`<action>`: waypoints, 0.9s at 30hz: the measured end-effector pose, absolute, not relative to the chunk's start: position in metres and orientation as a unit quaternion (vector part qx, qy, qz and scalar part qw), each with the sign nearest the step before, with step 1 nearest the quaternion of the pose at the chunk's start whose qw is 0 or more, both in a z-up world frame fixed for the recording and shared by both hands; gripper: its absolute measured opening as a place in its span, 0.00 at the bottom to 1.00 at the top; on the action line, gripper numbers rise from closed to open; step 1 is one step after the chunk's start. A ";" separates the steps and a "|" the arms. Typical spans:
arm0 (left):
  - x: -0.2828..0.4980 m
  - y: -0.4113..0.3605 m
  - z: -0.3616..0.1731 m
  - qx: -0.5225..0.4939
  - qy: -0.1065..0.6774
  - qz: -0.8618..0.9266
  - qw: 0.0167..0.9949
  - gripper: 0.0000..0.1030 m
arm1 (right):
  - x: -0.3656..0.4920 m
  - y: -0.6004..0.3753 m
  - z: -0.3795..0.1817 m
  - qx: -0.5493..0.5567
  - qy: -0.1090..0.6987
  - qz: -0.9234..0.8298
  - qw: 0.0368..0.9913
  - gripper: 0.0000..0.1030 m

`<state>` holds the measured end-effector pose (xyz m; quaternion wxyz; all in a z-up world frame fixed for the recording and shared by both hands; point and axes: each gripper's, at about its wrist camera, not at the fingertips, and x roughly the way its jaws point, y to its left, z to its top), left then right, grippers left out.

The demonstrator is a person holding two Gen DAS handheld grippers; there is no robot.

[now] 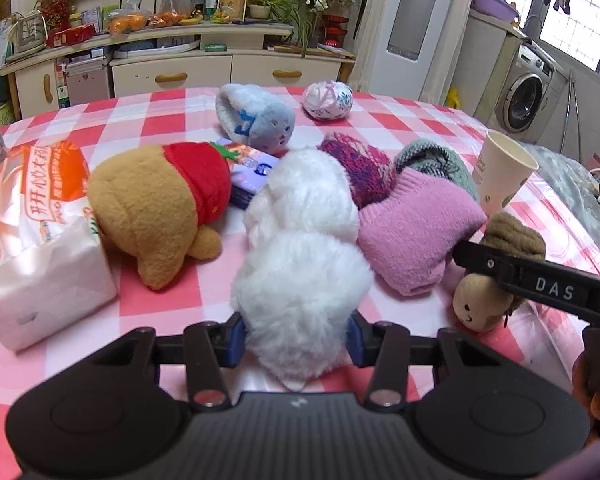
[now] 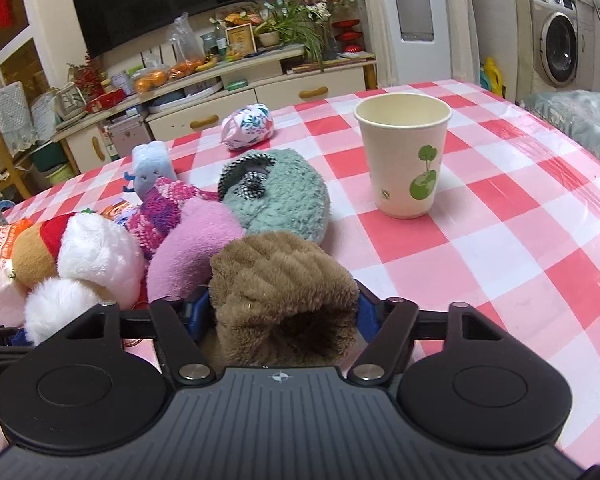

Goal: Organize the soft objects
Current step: 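Close the right tool on the brown plush while the left tool grasps the white pompom, then carry the brown plush in the right tool while the left tool carries the pompom to the box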

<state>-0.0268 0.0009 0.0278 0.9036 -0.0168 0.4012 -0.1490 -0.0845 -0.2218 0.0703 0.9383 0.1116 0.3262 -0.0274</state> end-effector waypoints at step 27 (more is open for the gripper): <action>-0.053 0.058 0.074 -0.086 0.338 -0.152 0.925 0.44 | -0.104 -0.209 0.081 0.177 0.288 0.018 0.941 0.37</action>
